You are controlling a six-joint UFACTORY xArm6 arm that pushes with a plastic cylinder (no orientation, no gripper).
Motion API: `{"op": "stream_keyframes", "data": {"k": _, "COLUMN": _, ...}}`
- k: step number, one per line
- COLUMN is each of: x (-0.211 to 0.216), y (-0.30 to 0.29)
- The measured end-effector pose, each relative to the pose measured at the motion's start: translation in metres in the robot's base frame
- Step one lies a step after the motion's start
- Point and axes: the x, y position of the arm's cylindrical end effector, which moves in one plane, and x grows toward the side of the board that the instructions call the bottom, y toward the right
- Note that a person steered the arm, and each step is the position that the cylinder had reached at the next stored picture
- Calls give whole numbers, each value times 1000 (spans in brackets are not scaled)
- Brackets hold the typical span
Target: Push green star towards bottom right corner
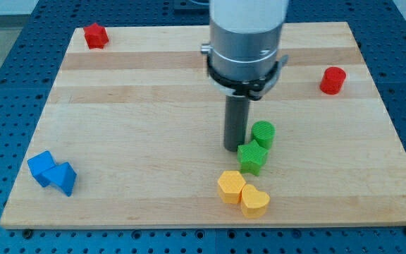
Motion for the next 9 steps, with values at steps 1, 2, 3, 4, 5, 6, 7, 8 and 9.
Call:
{"op": "stream_keyframes", "data": {"k": 1, "x": 2, "y": -37}}
{"op": "stream_keyframes", "data": {"k": 2, "x": 23, "y": -33}}
{"op": "stream_keyframes", "data": {"k": 3, "x": 31, "y": -16}}
{"op": "stream_keyframes", "data": {"k": 4, "x": 31, "y": 9}}
{"op": "stream_keyframes", "data": {"k": 5, "x": 31, "y": 41}}
{"op": "stream_keyframes", "data": {"k": 6, "x": 31, "y": 67}}
{"op": "stream_keyframes", "data": {"k": 7, "x": 30, "y": 75}}
{"op": "stream_keyframes", "data": {"k": 8, "x": 16, "y": 75}}
{"op": "stream_keyframes", "data": {"k": 9, "x": 11, "y": 81}}
